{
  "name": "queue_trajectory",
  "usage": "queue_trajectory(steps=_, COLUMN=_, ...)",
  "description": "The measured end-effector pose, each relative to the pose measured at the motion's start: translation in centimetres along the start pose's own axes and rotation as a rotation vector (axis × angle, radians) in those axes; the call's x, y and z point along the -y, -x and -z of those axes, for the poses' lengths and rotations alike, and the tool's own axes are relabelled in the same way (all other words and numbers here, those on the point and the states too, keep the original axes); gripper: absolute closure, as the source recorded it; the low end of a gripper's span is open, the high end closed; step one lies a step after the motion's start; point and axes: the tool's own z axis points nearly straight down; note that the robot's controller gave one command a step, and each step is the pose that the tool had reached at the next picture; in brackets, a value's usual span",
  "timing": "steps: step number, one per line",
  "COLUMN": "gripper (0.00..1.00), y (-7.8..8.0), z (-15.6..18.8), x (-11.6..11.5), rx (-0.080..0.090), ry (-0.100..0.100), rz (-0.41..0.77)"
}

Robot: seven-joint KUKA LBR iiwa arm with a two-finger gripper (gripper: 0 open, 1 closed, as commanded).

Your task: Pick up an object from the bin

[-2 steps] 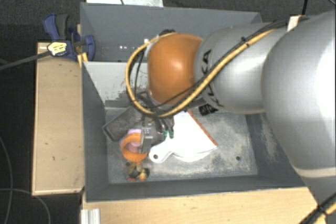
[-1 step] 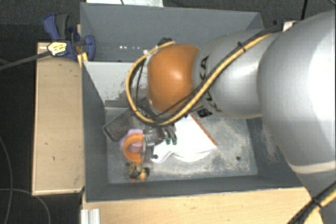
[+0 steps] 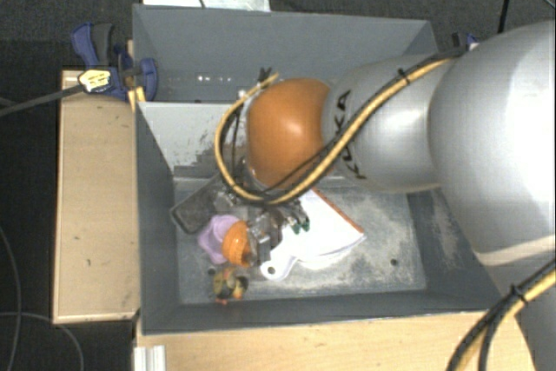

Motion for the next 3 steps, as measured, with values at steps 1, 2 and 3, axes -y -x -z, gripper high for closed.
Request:
queue_trajectory(steps=1, gripper=1.00, y=2.5, z=-0.6, x=1.2, rx=0.006, ry=-0.008, rz=0.309)
queue_trajectory(steps=2, gripper=1.00, y=2.5, z=-0.6, x=1.2, rx=0.005, ry=-0.008, rz=0.307)
queue_trajectory(steps=3, gripper=1.00, y=-1.2, z=18.8, x=-0.7, rx=0.011, ry=-0.004, rz=0.336)
